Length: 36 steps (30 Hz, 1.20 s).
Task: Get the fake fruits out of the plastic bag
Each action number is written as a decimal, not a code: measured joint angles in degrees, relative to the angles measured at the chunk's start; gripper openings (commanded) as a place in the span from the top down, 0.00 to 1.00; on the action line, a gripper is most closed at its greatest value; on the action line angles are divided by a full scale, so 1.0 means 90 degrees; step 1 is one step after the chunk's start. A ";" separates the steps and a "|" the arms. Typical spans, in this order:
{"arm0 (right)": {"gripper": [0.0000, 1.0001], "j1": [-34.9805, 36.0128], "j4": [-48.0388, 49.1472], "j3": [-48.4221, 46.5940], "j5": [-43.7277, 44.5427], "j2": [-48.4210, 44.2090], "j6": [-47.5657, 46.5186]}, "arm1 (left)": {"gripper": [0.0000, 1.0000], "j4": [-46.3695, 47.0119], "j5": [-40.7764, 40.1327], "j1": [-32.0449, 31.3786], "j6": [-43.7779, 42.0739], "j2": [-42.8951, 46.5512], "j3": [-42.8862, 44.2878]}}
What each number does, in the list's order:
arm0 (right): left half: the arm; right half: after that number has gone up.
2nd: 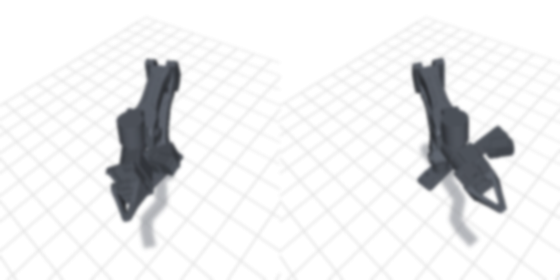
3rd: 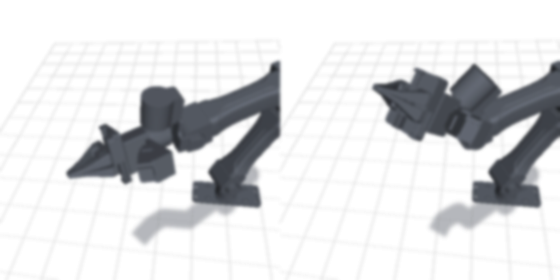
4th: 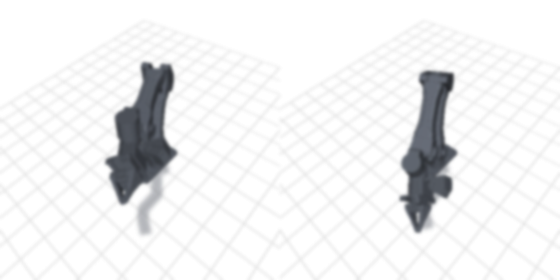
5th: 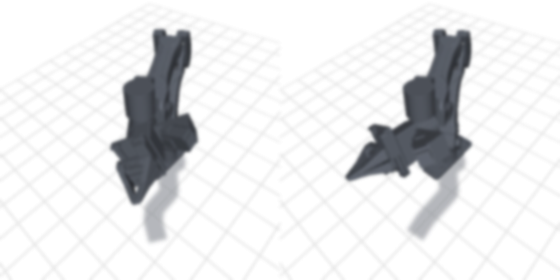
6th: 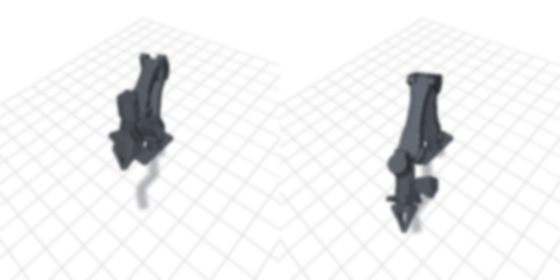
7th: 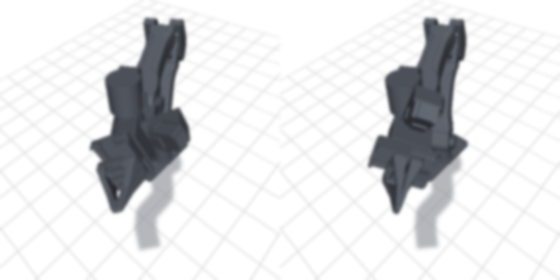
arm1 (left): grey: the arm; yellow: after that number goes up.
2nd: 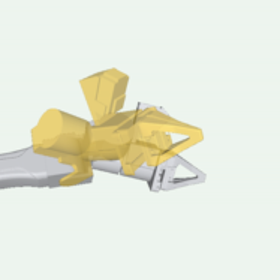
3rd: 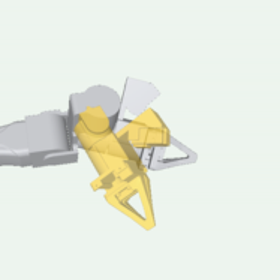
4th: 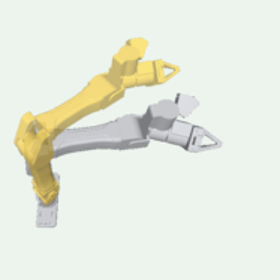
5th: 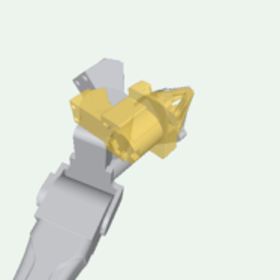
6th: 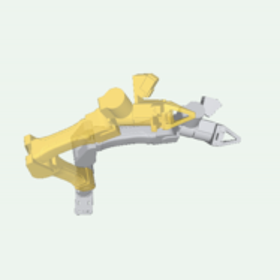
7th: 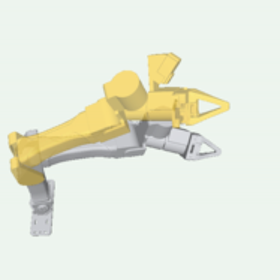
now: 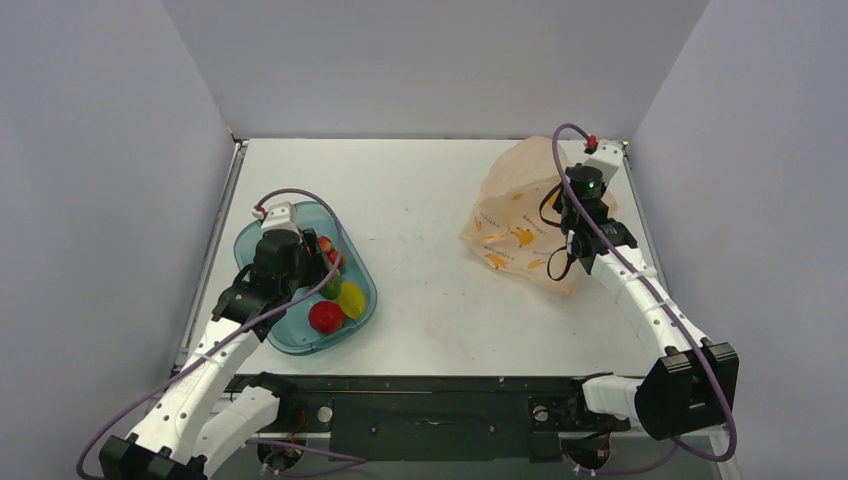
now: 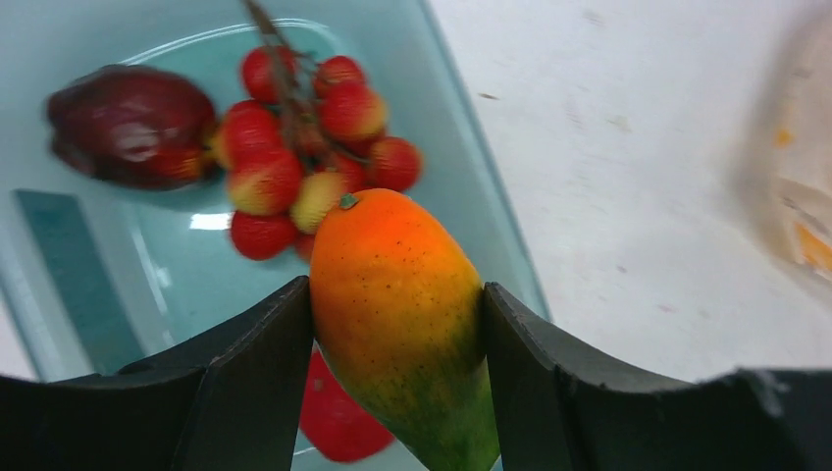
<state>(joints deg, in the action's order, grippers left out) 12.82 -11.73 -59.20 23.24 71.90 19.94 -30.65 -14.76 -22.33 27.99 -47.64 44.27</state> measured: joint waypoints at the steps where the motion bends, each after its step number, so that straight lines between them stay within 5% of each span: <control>1: 1.00 -0.0015 0.0000 0.0000 -0.0051 0.0000 0.0027 | 1.00 -0.0027 -0.0223 0.0155 0.0022 -0.0073 -0.0058; 10: 1.00 -0.0012 0.0012 0.0000 -0.0282 0.0000 0.0049 | 1.00 -0.0243 -0.1411 0.0709 0.0034 -0.0153 -0.0690; 19: 1.00 -0.0012 0.0209 0.0102 -0.0369 -0.0027 0.0041 | 0.98 -0.0032 -0.1141 0.1236 -0.0073 -0.0869 -0.0743; 23: 1.00 -0.0012 0.0291 0.0291 -0.0369 -0.0119 0.0029 | 0.57 0.0005 -0.0843 0.1719 -0.0083 -0.1285 -0.0784; 30: 1.00 -0.0012 0.0420 0.0374 -0.0403 -0.0182 0.0029 | 0.34 0.0049 -0.0595 0.1889 -0.0102 -0.1350 -0.0811; 33: 1.00 -0.0012 0.0474 0.0398 -0.0420 -0.0199 0.0027 | 0.14 0.0070 -0.0512 0.1923 -0.0151 -0.1307 -0.0821; 36: 1.00 -0.0012 0.0491 0.0403 -0.0410 -0.0199 0.0024 | 0.04 0.0102 -0.0381 0.1928 -0.0148 -0.1185 -0.0855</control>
<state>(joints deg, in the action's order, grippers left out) 12.71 -7.31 -55.57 19.55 70.11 20.16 -29.74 -18.20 -4.97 26.65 -58.30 36.58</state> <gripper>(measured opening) 0.002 0.868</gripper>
